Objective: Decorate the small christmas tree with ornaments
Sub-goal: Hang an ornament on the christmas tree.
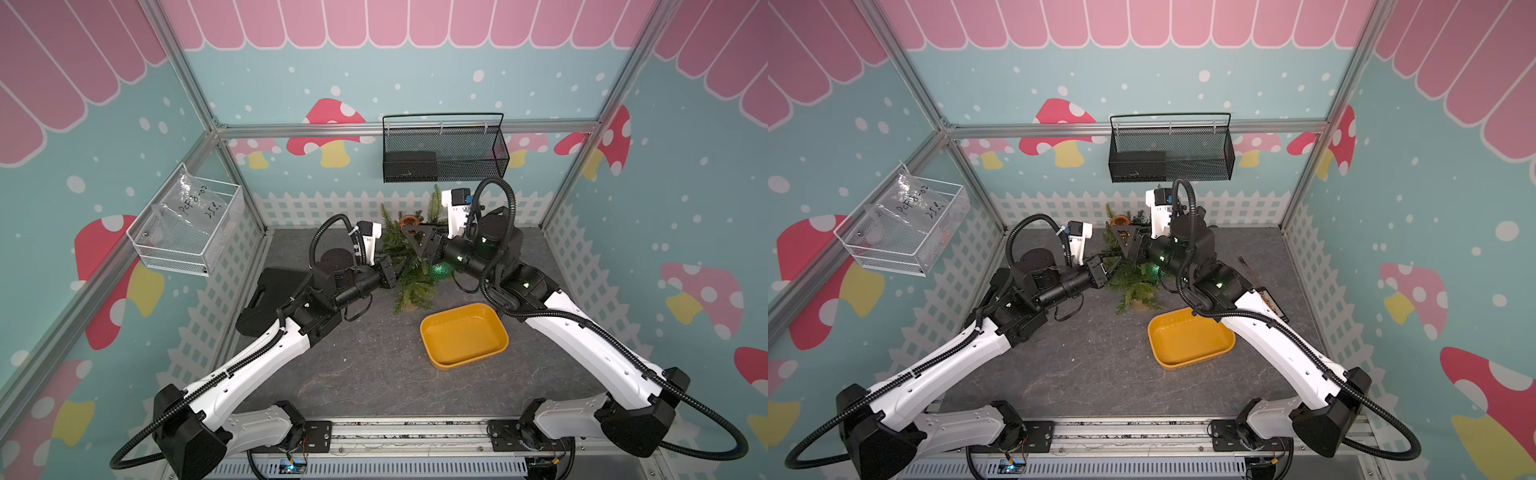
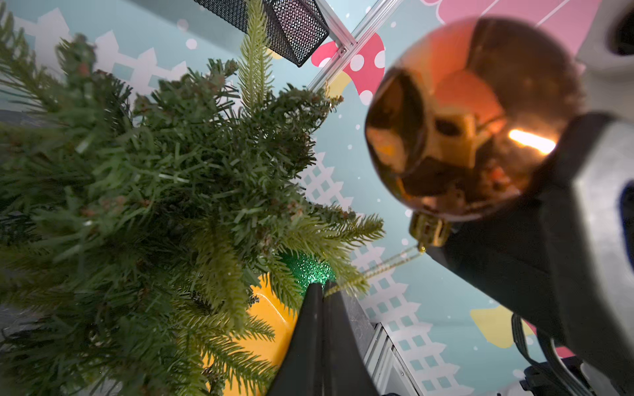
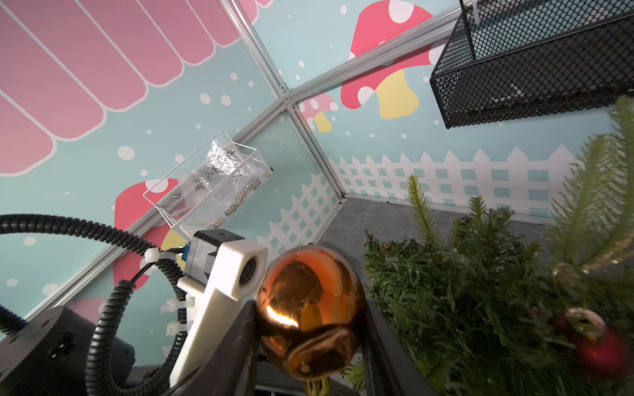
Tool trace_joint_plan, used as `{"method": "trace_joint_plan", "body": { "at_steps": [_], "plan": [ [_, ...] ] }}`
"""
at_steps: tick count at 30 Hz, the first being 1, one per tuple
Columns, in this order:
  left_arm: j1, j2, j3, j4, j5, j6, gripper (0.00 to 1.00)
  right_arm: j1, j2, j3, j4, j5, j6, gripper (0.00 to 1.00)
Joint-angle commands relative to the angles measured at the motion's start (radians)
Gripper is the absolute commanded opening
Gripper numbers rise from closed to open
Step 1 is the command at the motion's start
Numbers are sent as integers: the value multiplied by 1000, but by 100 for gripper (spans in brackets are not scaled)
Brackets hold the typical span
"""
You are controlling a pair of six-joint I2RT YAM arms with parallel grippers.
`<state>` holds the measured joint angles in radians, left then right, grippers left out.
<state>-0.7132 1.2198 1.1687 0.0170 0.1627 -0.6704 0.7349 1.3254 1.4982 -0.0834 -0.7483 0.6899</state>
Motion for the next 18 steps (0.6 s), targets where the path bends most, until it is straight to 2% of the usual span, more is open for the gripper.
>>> {"method": "trace_joint_plan", "body": {
  "at_steps": [1, 10, 18],
  "plan": [
    [22, -25, -33, 20, 47, -30, 0, 8, -15, -6, 6, 18, -7, 41],
    [56, -28, -94, 55, 97, -69, 0, 9, 3, -26, -24, 25, -21, 41],
    [60, -12, -88, 72, 107, -75, 0, 14, 27, -27, -24, 19, -24, 41]
  ]
}}
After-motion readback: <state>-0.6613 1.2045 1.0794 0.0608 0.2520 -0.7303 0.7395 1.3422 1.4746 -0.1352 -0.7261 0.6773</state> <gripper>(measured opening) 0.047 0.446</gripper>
